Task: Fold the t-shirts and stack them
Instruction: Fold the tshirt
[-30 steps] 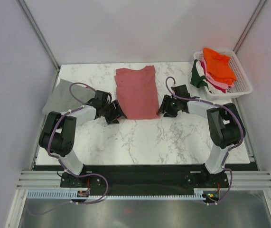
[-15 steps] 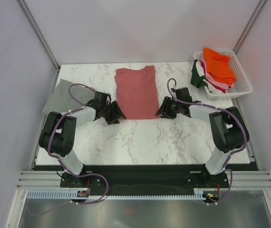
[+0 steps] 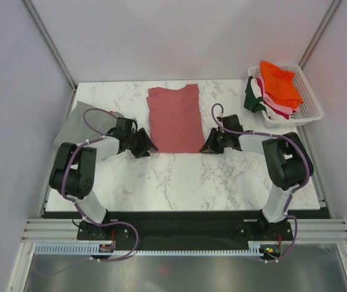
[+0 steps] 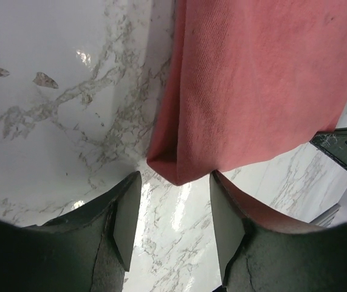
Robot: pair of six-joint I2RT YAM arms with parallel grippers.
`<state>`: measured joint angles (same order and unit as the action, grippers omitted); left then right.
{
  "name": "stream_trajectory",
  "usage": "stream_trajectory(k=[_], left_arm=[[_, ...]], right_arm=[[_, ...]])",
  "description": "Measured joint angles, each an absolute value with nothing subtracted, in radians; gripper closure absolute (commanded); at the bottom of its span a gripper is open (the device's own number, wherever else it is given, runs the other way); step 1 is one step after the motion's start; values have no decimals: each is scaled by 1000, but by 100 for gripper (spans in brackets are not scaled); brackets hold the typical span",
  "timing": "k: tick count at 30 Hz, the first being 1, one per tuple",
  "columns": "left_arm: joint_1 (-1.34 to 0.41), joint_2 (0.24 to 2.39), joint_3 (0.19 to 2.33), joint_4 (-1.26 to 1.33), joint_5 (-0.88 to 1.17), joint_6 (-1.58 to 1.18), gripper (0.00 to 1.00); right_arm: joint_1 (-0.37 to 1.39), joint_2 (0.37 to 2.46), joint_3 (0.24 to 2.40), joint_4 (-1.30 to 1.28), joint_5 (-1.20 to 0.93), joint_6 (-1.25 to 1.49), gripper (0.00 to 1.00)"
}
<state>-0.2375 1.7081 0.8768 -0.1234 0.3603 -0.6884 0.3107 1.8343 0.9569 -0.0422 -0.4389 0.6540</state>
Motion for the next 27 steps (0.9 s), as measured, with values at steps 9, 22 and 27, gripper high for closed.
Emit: stream_trajectory(k=[9,22,27], left_arm=[[-237,1750,885,-90,379,-701,81],[-238,1667,813,-86,393,-700,98],[-265,1517,711,-111,402,-693,98]], right_arm=[[312,1834,957,-41,-437,653,88],[347,1748,918,-60,-391,626,100],[381,1585,821,-73,-379,612,100]])
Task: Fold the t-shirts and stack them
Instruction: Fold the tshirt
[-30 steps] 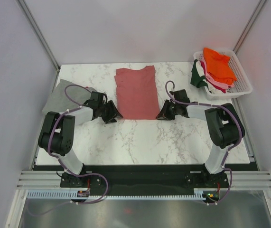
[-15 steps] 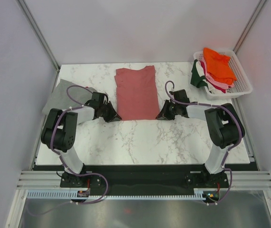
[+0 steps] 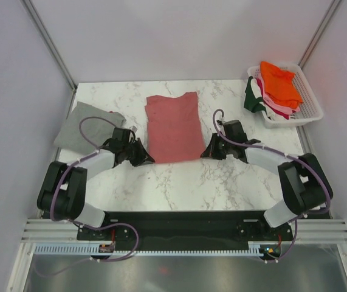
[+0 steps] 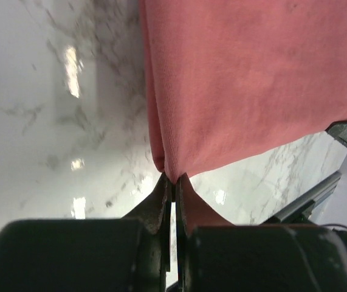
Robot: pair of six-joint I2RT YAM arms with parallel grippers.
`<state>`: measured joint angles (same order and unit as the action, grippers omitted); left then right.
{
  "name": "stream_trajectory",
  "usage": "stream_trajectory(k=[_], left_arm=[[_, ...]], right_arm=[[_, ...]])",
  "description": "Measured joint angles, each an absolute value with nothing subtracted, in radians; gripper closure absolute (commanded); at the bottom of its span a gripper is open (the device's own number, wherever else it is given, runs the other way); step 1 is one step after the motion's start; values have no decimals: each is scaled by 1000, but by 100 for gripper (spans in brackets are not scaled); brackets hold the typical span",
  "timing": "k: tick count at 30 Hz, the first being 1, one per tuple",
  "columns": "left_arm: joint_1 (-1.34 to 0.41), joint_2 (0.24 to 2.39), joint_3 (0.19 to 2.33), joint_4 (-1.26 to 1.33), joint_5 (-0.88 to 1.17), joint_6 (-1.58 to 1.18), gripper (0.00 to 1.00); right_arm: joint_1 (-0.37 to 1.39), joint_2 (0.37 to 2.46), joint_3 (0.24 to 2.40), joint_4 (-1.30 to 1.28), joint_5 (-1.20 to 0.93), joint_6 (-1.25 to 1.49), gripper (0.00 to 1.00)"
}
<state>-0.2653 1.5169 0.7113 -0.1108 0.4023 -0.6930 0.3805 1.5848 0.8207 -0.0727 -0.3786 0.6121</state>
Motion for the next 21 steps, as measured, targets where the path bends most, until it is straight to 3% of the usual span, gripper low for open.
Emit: stream_trajectory(k=[11,21], left_arm=[[-352,1072,522,-229,432,-704,98],[-401,826,450,-342,505,-772,98]], right_arm=[[499,1159,576,-159,-333,638,100],[519,885,566,-329,-299,666,100]])
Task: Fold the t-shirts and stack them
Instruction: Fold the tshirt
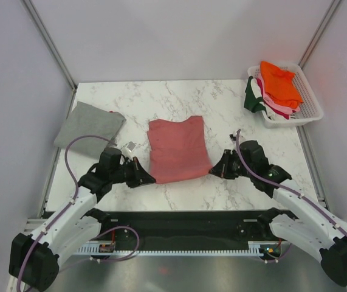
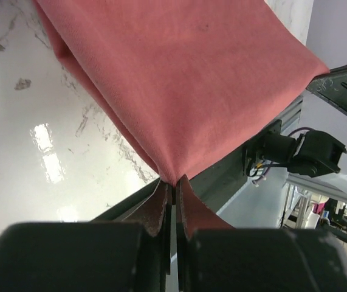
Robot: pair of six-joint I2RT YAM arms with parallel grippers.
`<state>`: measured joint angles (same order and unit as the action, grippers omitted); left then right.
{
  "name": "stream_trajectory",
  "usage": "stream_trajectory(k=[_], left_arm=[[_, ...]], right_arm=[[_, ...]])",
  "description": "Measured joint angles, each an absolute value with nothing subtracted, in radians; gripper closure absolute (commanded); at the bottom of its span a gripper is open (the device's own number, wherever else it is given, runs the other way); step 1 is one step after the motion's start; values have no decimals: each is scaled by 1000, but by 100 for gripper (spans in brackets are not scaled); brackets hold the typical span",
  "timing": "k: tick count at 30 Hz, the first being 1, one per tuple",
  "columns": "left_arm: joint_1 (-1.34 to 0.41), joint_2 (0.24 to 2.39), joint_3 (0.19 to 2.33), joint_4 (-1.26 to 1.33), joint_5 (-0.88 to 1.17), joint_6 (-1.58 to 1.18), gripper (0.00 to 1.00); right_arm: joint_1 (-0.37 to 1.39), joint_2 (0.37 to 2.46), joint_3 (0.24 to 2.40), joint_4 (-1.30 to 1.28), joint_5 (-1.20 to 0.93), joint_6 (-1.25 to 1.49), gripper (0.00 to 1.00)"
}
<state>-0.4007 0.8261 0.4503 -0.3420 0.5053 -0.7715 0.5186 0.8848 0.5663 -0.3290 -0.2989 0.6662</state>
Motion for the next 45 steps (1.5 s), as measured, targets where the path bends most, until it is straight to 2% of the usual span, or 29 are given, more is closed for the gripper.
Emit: stream_trajectory(k=[8,18,25,31,32,33,34,35,37,40,45], left_arm=[[-372,908,628,-402,534,-777,98],[-280,1137,885,-416,537,-764,98],[-193,1345,1042,-417,558,-739,98],[-128,1655,1269,-398,575,-728,98],[-121,1719,1313,-389,579,-728,93],[-115,1784,1363,-387,583,-729,72],[-111,1833,1402,-379,585,-727,32],[-107,1896,1451,-369,588,-725,4],[-104,1999,1538,-359,590,-733,0],[-104,2067,1581,-349,583,-732,0],[-126,2025,1546,-356,519,-705,0]], right_arm=[[520,986,802,-431,-199,625,100],[490,1298,1093,-434,-125,571,100],[398,1504,1252,-412,-173,560,100],[347,1759,1461,-374,-235,552,100],[337,1815,1505,-363,-245,552,83],[328,1871,1554,-352,-258,556,65],[319,1928,1602,-342,-267,561,44],[310,1977,1641,-326,-274,563,21],[291,2065,1697,-287,-280,565,9],[271,2124,1710,-258,-280,555,12],[262,2112,1670,-221,-279,526,17]])
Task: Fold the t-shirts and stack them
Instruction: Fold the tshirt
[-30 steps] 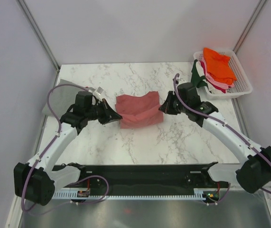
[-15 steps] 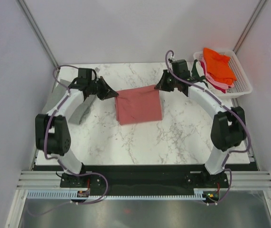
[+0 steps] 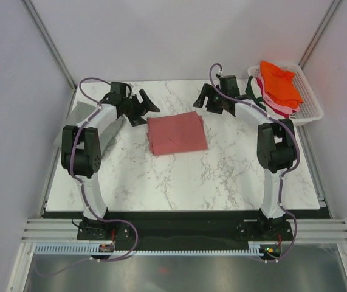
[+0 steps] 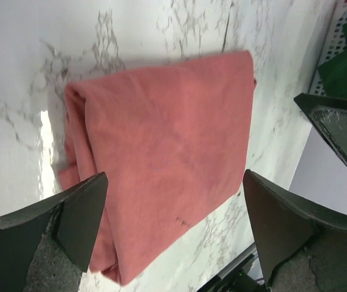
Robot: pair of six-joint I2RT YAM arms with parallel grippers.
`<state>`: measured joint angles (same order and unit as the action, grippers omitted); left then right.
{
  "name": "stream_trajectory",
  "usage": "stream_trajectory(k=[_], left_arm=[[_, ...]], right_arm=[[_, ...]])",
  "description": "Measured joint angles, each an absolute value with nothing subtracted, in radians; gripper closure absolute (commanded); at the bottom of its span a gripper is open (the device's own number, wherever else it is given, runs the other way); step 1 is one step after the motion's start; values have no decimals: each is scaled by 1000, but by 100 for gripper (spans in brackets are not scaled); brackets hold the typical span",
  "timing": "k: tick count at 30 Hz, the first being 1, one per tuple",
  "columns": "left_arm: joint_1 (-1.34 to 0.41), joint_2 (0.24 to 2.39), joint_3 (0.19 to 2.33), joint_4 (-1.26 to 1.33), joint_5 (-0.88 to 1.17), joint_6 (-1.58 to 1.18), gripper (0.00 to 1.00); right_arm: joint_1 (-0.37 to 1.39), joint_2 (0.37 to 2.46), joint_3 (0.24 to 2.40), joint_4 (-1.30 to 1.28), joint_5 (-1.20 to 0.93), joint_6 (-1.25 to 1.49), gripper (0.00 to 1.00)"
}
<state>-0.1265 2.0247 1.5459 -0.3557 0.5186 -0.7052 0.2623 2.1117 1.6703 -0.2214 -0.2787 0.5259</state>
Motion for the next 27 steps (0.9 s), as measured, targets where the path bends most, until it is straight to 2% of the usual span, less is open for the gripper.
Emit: stream_trajectory(k=[7,11,15,20,22,27], left_arm=[[-184,1845,1359,-362,378,-636,0],[-206,1735,1281,-373,244,-554,0],[-208,1670,1253,-384,83,-466,3],[-252,1647,1211,-389,-196,-328,3],[-287,1657,1197,-399,-287,-252,7],[-350,1740,1198,-403,-449,-121,11]], right_arm=[[260,2039,1477,-168,-294,508,19],[258,1947,1324,-159,-255,507,19],[258,1872,1266,-176,-200,485,20],[257,1804,1208,-160,-215,474,24],[257,1803,1203,-148,-229,474,24],[257,1803,1173,-112,-249,475,24]])
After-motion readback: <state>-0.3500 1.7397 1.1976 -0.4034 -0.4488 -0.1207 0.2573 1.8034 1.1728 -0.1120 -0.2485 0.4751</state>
